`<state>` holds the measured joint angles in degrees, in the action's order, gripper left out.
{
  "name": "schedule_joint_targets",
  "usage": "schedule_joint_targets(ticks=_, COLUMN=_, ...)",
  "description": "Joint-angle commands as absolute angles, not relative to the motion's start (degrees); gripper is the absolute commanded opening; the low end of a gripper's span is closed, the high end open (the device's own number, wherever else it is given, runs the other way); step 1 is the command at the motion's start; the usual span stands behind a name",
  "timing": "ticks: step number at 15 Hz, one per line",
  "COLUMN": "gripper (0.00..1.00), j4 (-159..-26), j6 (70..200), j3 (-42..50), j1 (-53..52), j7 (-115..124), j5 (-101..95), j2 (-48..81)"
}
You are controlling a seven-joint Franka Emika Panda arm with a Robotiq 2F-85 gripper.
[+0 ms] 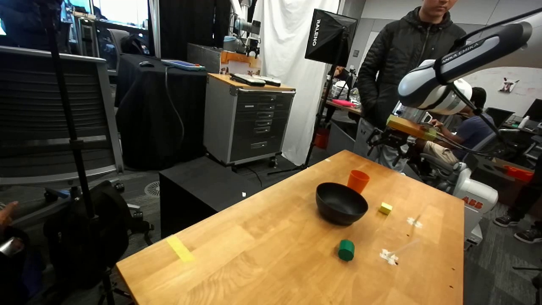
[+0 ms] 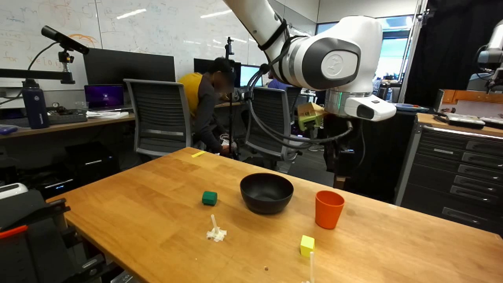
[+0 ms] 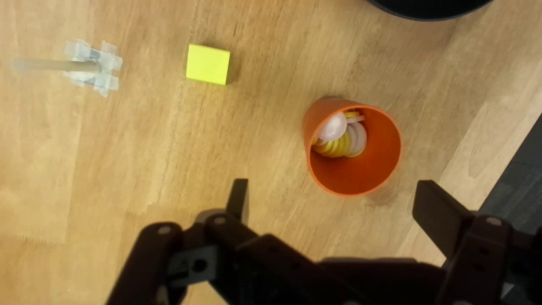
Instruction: Pick up the orange cup, pour its contents in the black bowl and put the cup back down
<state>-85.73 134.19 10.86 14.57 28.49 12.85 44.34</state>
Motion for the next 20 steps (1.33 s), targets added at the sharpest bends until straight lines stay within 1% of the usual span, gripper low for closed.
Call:
schedule_joint_targets(ticks=1, gripper=1.00, j4=-82.10, j6=134.74, j3=11.83, j1=12.71, j7=30.08, j5=12.57, j2=47.49)
schedule_joint_targets(ticks=7, gripper=1.00, j4=-81.52, j6=135.95, j3=12.07, j1=11.17, j7=30.70, j5=12.28, j2=50.26)
schedule_joint_targets(ticks=12, gripper=1.00, j4=-82.86, j6=138.14, j3=12.62, j1=11.39, j7=31.88, j5=12.89, j2=51.18)
schedule_joint_targets(ticks=20, gripper=1.00, j4=-82.13, j6=138.26, j3=14.21, j1=12.10, j7=34.38, j5=12.73, j2=52.85)
